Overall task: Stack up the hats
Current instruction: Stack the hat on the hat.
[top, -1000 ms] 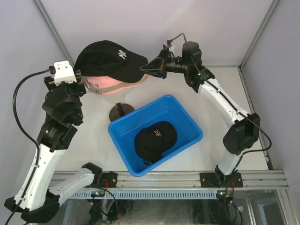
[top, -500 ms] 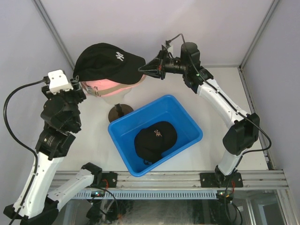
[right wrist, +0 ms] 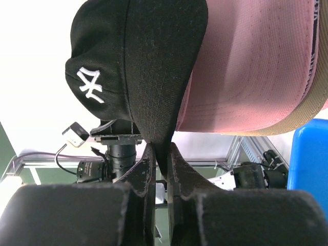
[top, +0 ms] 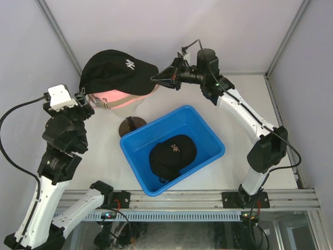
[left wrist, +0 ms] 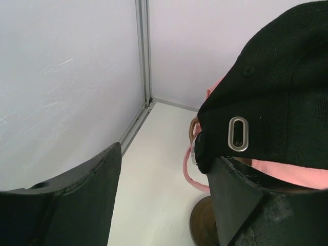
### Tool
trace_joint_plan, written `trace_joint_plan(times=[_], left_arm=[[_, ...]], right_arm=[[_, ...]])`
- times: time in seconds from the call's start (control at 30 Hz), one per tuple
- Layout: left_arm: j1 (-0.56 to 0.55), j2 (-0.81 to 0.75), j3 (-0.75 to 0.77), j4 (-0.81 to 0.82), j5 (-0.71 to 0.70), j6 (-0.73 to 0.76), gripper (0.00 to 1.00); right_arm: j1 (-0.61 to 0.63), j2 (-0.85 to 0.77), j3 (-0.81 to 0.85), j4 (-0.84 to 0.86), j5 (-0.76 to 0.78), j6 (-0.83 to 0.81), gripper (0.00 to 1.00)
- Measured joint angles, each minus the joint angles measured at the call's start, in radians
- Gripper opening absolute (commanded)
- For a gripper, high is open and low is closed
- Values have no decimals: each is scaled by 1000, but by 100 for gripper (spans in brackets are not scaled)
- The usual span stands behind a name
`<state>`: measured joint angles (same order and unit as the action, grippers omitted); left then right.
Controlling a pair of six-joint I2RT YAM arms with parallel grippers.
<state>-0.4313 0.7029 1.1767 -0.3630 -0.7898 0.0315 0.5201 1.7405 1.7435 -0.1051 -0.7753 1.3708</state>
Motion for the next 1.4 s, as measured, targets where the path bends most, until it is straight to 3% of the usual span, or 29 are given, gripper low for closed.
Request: trace_joint_plan(times=[0.93,1.23,1.4], left_arm=[[14,-95,-32,-67,-18,-7,75],[14,-95,-26,-58,94,-52,82],[14,-59,61,-62,180,-86,87]], right_arm=[[11,-16,-24,-21,60,4,0],[10,-33,-30,-45,59,4,0],[9,-33,-30,-49,52,4,0]])
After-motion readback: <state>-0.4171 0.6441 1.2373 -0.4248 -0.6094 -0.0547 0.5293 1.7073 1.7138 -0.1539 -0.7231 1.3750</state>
